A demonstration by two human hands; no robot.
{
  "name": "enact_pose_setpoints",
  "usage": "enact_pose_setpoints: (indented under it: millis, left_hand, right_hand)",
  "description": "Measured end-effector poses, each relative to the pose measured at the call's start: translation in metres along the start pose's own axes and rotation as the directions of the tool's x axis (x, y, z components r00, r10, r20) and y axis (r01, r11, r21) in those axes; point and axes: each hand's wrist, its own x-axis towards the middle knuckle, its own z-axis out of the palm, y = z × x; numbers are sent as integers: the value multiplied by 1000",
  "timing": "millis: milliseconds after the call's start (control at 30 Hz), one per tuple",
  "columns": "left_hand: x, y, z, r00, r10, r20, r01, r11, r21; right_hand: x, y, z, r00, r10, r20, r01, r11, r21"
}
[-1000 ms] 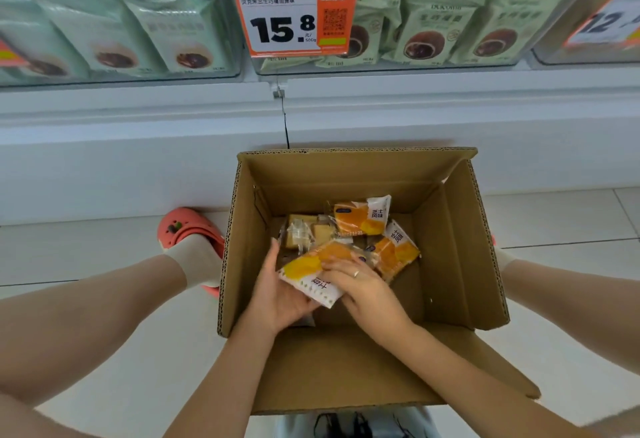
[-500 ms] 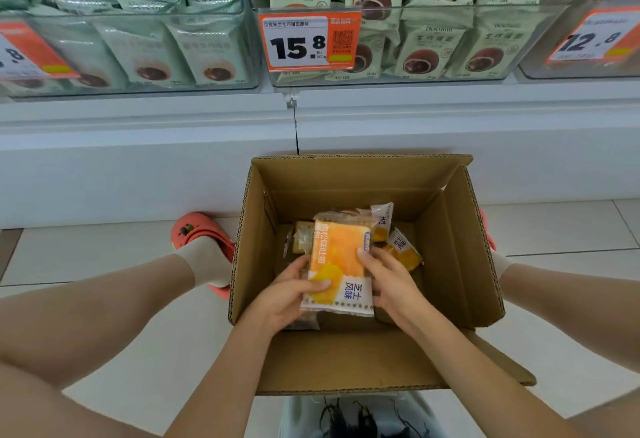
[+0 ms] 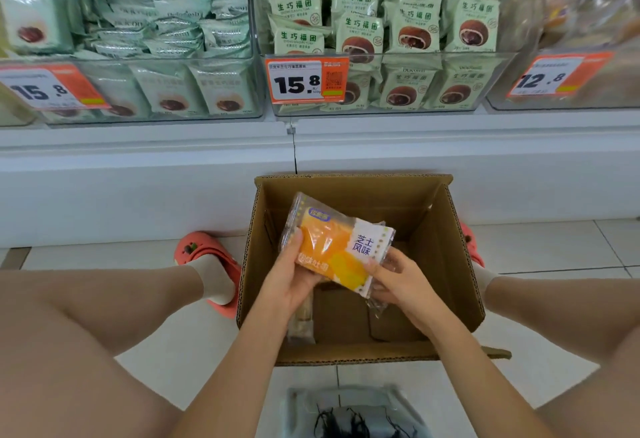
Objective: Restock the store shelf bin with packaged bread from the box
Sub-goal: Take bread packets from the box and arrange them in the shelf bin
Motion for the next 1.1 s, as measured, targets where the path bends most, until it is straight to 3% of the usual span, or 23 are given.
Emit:
enact_pose_setpoints:
  millis: [100, 200, 267, 333, 400, 433, 500, 567, 633, 667, 700, 767, 900, 1100]
  left_hand:
    - [-2, 15, 32, 988, 87, 129, -104, 985, 136]
    - [-8, 44, 67, 936, 179, 302, -258, 935, 243]
    - [-17, 70, 94, 905, 231, 357, -359, 865, 350]
    - [-32, 98, 133, 876, 318, 364, -465, 756, 460]
    - [-48, 122, 175, 804, 471, 362, -591, 576, 564]
    - [-54, 133, 195, 711, 583, 392, -675, 411, 613]
    - [-66, 154, 232, 384, 716, 583, -745, -132, 654]
    - [-77, 182, 269, 45, 602, 798, -562, -645, 518]
    - [-76, 208, 307, -180, 324, 929, -297, -918, 263]
    - [-73, 219, 326, -231, 203, 951, -175, -971, 165]
    - [-67, 228, 345, -233, 137, 963, -84, -989, 120]
    - [-51, 245, 377, -152, 134, 979, 39, -989, 141]
    - [-16, 271, 405, -16, 211, 977, 199, -957, 210]
    - [6, 277, 401, -161, 156, 975, 169, -968, 183]
  right_hand:
    - [-5, -23, 13, 983, -134, -127, 155, 973, 173]
    - [-8, -63, 14, 945, -218, -242, 271, 939, 211]
    - [-15, -100, 5, 930, -280, -240, 334, 916, 222]
    - [-24, -145, -10, 899, -365, -243, 418, 880, 224]
    - [-35, -197, -29, 836, -481, -265, 533, 827, 181]
    - [-42, -225, -38, 794, -543, -273, 592, 793, 144]
    - [-56, -283, -58, 699, -640, -320, 691, 720, 68]
    - [-67, -343, -78, 600, -708, -372, 766, 642, 13]
    - [-75, -401, -93, 489, -766, -418, 828, 558, -53]
    - [-76, -429, -98, 434, -790, -433, 847, 522, -103]
    - [-76, -454, -103, 395, -808, -438, 850, 502, -160]
    - [-64, -500, -111, 348, -831, -433, 835, 485, -261]
    - [-18, -566, -113, 341, -850, -402, 758, 502, -417]
    - [68, -623, -109, 447, -847, -289, 662, 530, -530]
